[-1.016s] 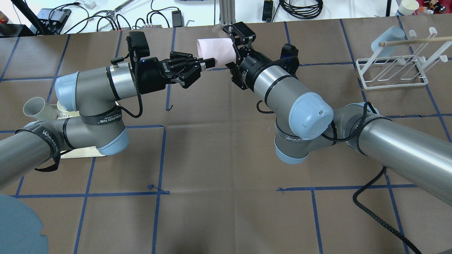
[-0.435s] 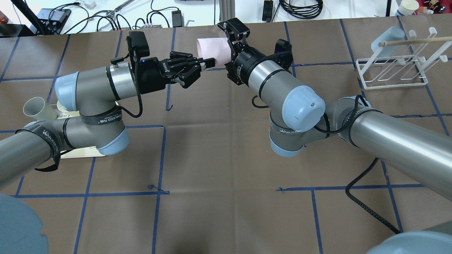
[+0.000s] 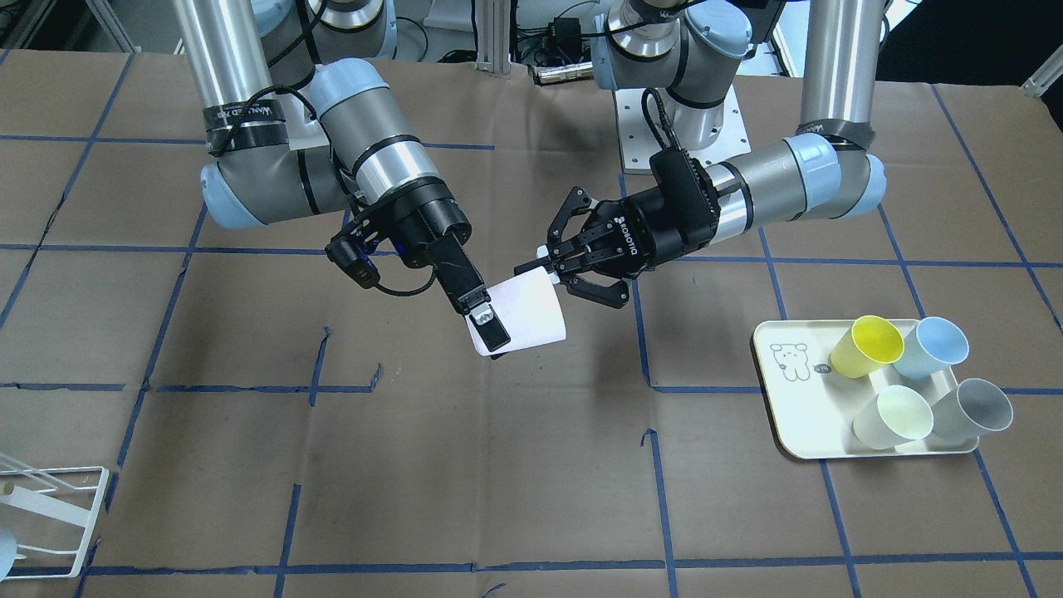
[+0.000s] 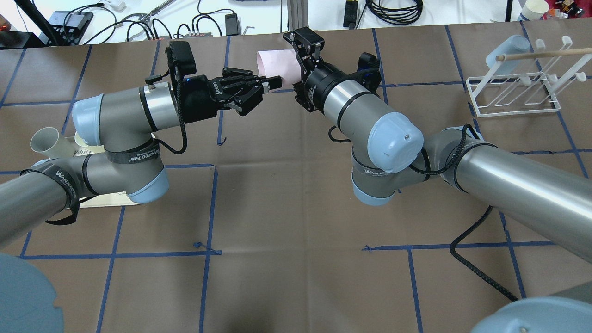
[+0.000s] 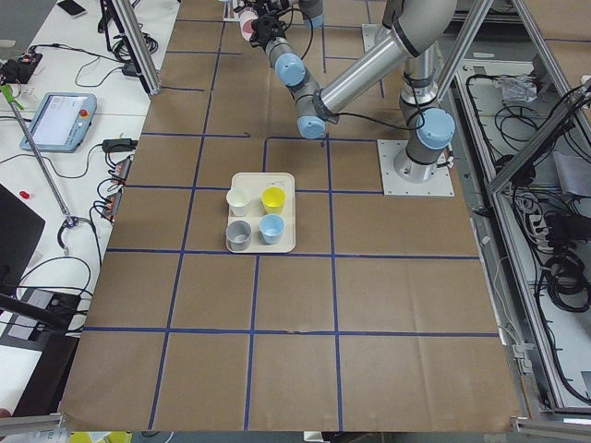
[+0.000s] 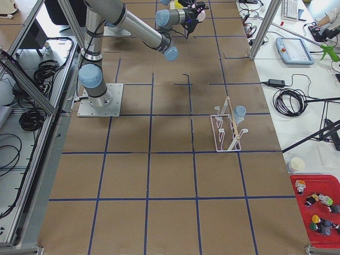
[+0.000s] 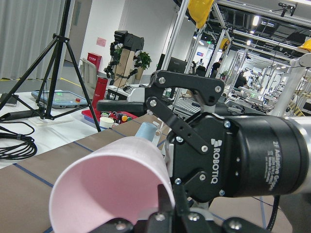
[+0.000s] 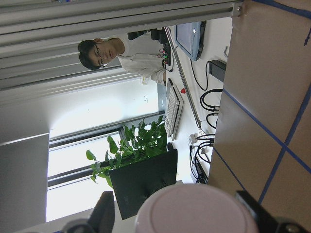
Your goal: Transfer IKEA cup to right arm and place on rack
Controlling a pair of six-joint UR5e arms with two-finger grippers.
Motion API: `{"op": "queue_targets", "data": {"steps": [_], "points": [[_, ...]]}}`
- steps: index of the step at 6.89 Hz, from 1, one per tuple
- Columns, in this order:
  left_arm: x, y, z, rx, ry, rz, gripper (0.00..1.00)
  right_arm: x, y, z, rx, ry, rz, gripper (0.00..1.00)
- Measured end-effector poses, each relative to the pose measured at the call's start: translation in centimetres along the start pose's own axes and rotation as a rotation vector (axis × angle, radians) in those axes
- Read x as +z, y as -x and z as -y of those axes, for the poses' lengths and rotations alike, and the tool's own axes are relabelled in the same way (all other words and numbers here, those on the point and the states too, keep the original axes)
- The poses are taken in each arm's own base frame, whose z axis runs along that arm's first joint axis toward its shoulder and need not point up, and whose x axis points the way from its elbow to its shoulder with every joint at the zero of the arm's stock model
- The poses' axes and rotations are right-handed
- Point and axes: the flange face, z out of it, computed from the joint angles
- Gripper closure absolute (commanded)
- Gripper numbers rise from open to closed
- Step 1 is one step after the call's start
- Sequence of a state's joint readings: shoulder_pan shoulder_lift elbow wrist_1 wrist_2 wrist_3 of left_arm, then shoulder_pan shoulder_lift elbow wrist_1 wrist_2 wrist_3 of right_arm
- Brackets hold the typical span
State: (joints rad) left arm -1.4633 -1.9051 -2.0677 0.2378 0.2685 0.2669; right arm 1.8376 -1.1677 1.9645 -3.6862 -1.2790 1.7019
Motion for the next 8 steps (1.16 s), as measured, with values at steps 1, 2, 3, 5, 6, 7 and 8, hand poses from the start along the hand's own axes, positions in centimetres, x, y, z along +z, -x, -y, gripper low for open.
{"op": "queue_targets", "data": {"steps": [1,2,3,5,6,7,8], "points": [[0.00,0.00,0.00,0.000,0.000,0.000,0.92,0.04,-0.08,-0.03,-0.001,0.005,-0.002,0.36],[0.00,-0.01,-0.01,0.000,0.000,0.001,0.84,0.04,-0.09,-0.06,-0.004,0.008,-0.002,0.39],[-0.01,-0.06,0.05,-0.003,0.000,0.002,0.47,0.04,-0.08,-0.08,-0.008,0.010,-0.002,0.43],[-0.06,-0.08,0.32,-0.017,-0.001,0.007,0.04,0.04,-0.06,-0.13,-0.012,0.013,-0.001,0.45],[-0.06,-0.07,0.35,-0.033,-0.001,0.008,0.01,0.05,-0.05,-0.12,-0.013,0.012,-0.001,0.45],[-0.09,-0.13,0.48,-0.049,-0.003,0.009,0.01,0.06,-0.06,-0.10,-0.013,0.012,-0.001,0.45],[-0.20,-0.26,0.78,-0.055,-0.005,0.011,0.01,0.05,-0.05,-0.10,-0.013,0.012,-0.001,0.46]]}}
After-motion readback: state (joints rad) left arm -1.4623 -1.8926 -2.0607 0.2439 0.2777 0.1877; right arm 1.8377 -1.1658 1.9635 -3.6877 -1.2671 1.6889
